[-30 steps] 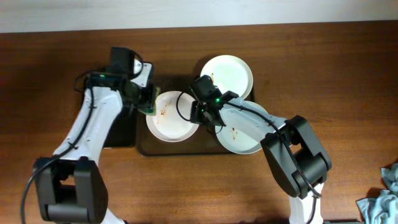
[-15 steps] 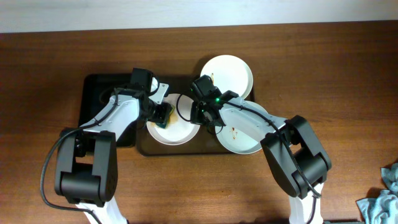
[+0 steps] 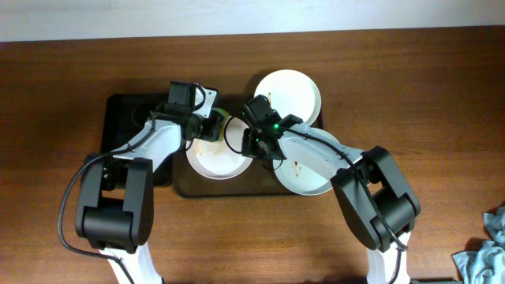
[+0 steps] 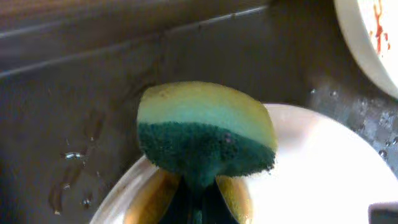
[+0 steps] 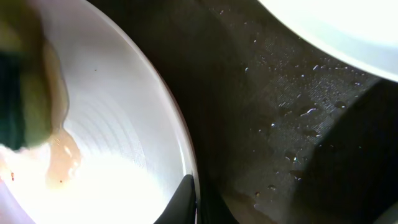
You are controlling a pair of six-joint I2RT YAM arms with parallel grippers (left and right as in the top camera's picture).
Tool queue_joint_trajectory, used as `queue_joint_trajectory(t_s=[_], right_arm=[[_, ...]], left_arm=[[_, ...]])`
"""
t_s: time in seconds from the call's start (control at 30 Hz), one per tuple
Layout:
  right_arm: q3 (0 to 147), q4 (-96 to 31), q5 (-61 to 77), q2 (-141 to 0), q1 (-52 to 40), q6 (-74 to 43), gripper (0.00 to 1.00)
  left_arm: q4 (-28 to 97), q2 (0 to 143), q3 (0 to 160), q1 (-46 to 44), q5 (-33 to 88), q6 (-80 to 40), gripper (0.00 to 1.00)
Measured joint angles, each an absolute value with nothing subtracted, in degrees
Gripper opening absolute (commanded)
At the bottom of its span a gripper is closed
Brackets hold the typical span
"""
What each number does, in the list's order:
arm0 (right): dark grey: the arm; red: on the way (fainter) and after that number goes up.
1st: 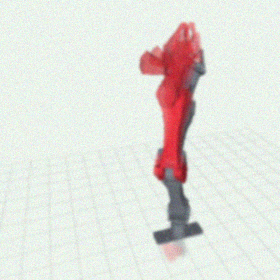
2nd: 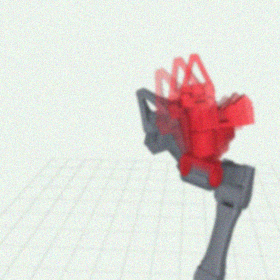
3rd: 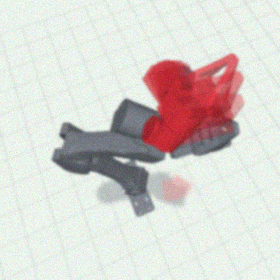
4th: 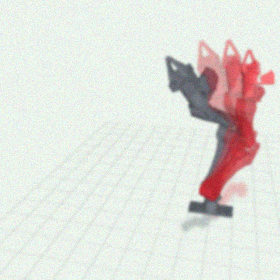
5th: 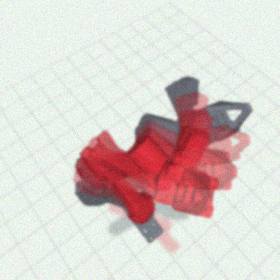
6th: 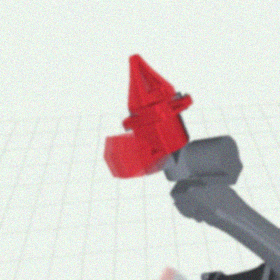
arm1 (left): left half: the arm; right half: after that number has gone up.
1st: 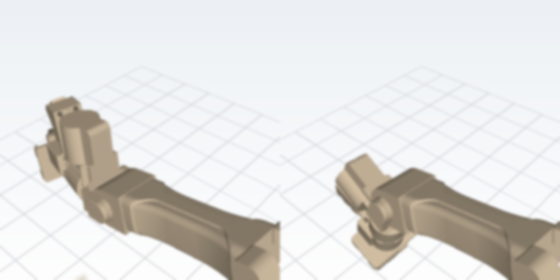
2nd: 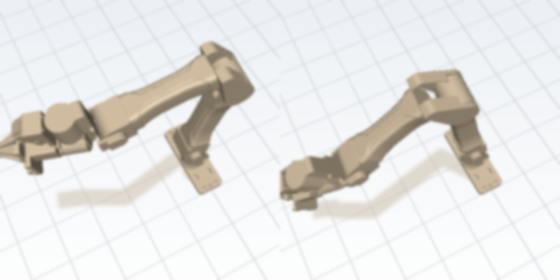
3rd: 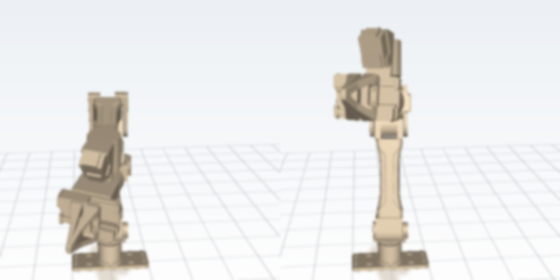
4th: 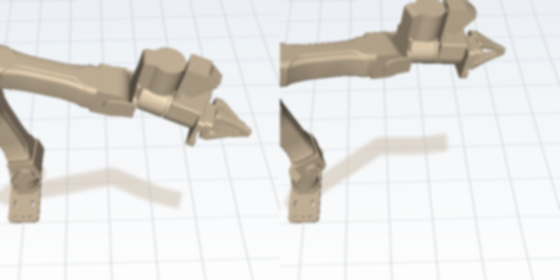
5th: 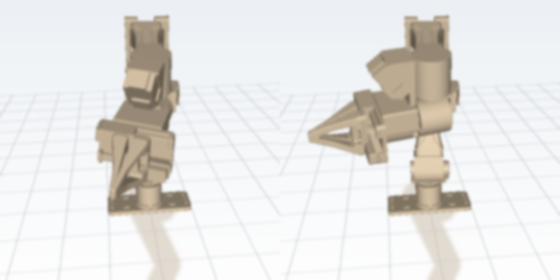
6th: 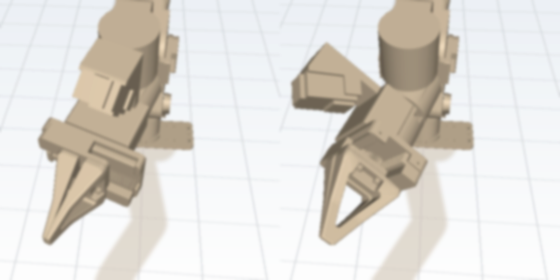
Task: Clean dirty plates on tray and stack at the side
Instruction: 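Hold the plate with the right gripper and scrub it with the sponge, then lift the scrubbed plate with the right gripper and place it right of the tray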
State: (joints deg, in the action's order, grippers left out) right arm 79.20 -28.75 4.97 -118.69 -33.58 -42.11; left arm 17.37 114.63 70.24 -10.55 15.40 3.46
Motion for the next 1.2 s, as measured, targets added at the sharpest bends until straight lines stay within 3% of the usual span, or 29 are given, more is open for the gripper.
queue_joint_trajectory(t_s=[0.37,0.5,0.6,0.73,0.83,0.93,1.07,1.2], right_arm=[[79.2,-29.34,6.28,-118.69,-33.8,-41.32,0.04],[79.2,-29.17,6.48,-118.69,-33.85,-41.58,0.04],[79.2,-29.12,6.44,-118.69,-33.85,-41.85,0.05],[79.2,-28.91,6.28,-118.69,-33.85,-41.95,0.05],[79.26,-29.21,6.26,-118.69,-33.85,-42.02,0.04],[79.4,-30.0,6.35,-118.69,-33.85,-42.0,0.04],[79.55,-30.79,7.6,-118.69,-33.8,-41.91,0.04],[80.2,-34.92,8.64,-118.32,-33.8,-40.03,0.04]], left_arm=[[58.59,116.14,80.01,-8.47,14.98,5.61,0.01],[59.61,116.64,82.04,-8.27,16.4,7.79,0.01],[50.52,116.79,81.97,-8.27,17.63,8.1,0.01],[40.64,116.95,82.04,-8.27,11.84,3.49,0.01],[39.86,117.16,82.11,-8.4,6.39,0.3,0.01],[48.8,117.34,85.86,-8.67,3.07,-2.74,0.01],[72.71,117.86,106.19,-8.43,4.12,-3.7,0.01],[78.17,116.55,119.24,-7.94,4.47,-2.63,0.01]])
